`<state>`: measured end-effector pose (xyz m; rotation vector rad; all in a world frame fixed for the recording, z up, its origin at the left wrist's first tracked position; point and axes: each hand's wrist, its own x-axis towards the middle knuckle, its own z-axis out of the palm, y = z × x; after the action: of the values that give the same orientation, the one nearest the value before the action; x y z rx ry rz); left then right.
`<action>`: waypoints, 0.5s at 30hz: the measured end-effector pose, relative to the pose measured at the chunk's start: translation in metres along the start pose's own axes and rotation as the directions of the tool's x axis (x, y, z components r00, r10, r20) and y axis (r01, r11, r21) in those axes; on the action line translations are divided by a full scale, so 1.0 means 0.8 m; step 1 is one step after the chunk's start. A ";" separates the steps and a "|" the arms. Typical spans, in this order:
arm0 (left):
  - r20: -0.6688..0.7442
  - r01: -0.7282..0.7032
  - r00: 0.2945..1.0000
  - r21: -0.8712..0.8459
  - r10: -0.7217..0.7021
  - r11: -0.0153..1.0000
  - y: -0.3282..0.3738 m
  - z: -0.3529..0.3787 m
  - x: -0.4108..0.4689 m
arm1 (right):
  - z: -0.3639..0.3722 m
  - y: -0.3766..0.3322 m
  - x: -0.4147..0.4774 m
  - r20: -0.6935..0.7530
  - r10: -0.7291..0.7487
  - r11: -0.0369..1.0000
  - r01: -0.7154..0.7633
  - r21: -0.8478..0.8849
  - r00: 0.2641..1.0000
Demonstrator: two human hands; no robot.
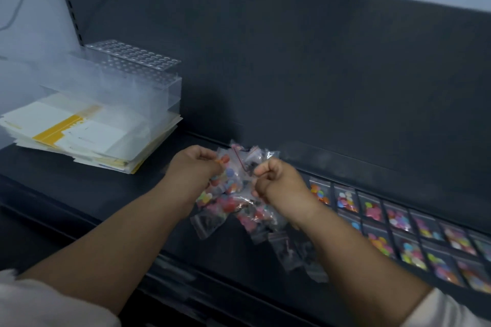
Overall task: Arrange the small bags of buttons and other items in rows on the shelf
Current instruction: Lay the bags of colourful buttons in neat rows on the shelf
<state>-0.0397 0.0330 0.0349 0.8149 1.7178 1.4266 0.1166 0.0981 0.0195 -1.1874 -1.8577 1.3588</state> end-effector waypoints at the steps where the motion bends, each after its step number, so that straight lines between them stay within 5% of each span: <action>1: -0.014 -0.008 1.000 -0.017 0.008 1.000 0.005 0.006 -0.002 | -0.009 0.003 -0.003 0.005 -0.014 0.999 0.014 -0.036 1.000; 15: -0.224 0.061 0.972 -0.082 -0.078 0.995 -0.021 -0.029 -0.031 | 0.031 0.008 0.003 0.131 -0.084 0.896 0.133 -0.425 0.988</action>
<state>-0.0472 -0.0028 0.0241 0.5627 1.8305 1.5751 0.0970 0.0897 0.0047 -1.2099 -2.3527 0.9921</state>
